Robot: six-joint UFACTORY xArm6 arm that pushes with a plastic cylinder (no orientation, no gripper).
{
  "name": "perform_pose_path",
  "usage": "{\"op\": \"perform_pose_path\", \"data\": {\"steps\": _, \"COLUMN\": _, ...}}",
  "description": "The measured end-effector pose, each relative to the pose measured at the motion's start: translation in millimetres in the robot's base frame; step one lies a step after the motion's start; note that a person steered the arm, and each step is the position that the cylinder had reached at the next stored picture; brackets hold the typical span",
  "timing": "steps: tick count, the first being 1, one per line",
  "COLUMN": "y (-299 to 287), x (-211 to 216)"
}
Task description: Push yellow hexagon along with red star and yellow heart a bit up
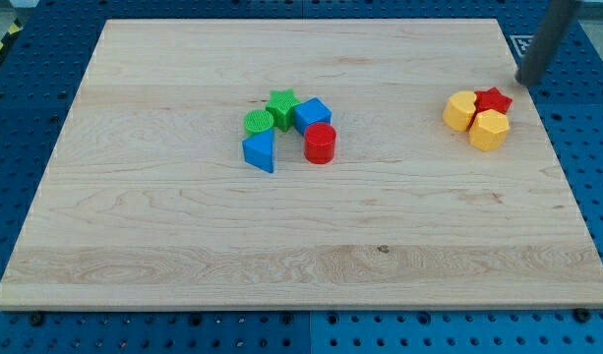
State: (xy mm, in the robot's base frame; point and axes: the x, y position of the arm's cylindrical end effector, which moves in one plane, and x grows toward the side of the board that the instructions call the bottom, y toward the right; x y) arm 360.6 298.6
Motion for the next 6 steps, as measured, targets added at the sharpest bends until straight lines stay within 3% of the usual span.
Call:
{"op": "perform_pose_path", "data": {"steps": 1, "y": 3, "x": 73}}
{"op": "perform_pose_path", "data": {"steps": 2, "y": -2, "x": 91}}
{"op": "perform_pose_path", "data": {"steps": 3, "y": -63, "x": 92}}
{"op": "perform_pose_path", "data": {"steps": 6, "y": -68, "x": 61}}
